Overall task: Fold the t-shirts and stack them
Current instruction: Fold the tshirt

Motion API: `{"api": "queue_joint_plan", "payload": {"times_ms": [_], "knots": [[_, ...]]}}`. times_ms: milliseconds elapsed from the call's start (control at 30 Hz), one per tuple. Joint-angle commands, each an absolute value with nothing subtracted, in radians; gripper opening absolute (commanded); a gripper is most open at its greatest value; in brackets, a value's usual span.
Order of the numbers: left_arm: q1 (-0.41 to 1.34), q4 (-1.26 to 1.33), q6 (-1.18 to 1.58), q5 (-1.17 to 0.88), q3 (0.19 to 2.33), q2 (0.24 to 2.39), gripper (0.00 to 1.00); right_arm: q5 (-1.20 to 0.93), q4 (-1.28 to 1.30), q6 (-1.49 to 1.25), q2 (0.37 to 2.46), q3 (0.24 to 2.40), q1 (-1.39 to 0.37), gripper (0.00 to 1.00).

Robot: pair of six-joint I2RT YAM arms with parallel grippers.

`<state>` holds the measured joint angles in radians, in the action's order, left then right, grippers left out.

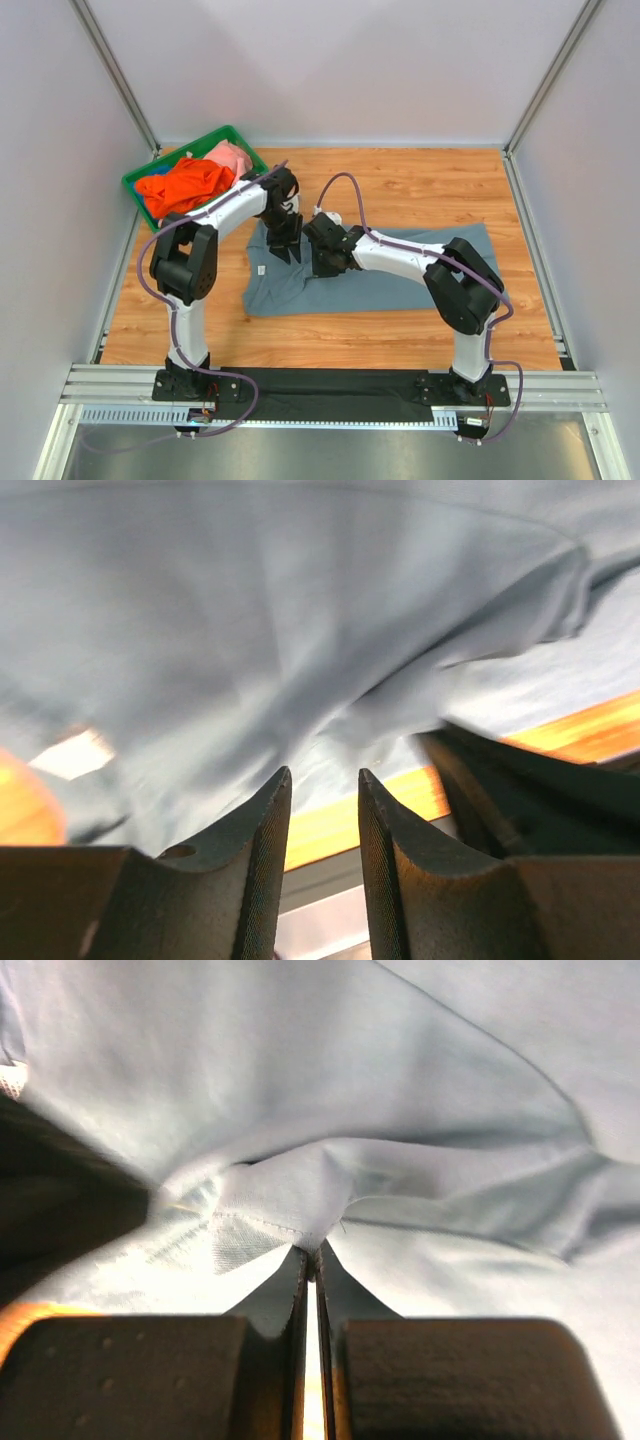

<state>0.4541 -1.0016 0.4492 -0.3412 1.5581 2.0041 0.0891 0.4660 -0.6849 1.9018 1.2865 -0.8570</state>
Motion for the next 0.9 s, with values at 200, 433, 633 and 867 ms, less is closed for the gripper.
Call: {"api": "queue_joint_plan", "payload": {"times_ms": [200,433,633,867], "knots": [[0.414,-1.088,0.524,-0.311,1.292,1.727,0.36,0.141,0.689,-0.641,1.833,1.358,-0.864,0.0],[0.414,-0.951,0.589,-0.407,1.143,1.683,0.33,0.132,0.713,-0.629,1.81,1.365,-0.864,0.0],[0.414,-0.896,0.62,-0.377,1.091,1.716,0.34,0.1,0.704,-0.644,1.801,1.333,-0.868,0.0],[0.414,-0.885,0.621,-0.31,1.094,1.766,0.35,0.084,0.693,-0.655,1.809,1.318,-0.87,0.0]]}}
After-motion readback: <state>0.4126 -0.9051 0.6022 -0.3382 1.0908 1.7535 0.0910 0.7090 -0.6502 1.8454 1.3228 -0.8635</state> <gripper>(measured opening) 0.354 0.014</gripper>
